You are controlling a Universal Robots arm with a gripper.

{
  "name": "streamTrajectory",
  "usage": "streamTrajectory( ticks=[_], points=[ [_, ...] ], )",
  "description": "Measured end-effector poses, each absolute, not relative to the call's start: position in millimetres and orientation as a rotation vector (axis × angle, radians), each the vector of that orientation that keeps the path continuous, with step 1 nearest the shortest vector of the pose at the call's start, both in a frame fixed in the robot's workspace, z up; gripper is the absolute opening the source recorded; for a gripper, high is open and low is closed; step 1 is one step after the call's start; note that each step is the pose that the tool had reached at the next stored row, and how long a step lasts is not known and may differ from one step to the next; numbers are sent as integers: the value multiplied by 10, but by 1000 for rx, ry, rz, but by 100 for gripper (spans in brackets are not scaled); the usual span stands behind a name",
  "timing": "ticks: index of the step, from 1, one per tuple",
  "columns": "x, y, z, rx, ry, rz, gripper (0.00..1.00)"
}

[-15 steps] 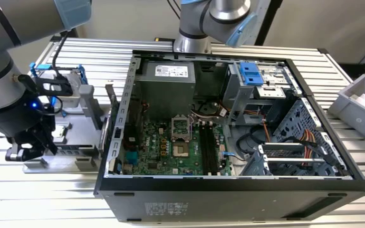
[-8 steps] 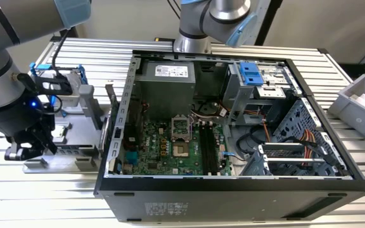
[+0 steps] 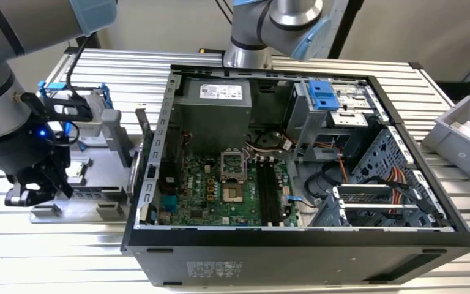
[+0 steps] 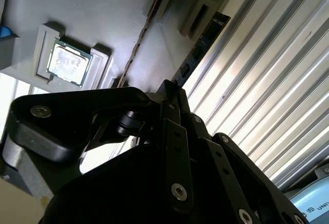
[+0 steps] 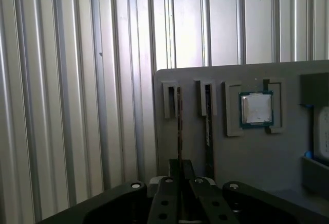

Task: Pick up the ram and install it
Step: 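Pick up the ram and move it above insertion slot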

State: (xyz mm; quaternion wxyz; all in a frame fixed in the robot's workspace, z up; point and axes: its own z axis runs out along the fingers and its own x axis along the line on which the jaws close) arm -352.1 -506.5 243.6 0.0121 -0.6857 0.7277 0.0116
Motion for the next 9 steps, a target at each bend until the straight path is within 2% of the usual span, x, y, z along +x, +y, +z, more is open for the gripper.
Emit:
streamTrajectory(
  ticks=[9],
  points=[
    [-3521, -5065, 2468, -2138, 2269, 36, 0]
  ],
)
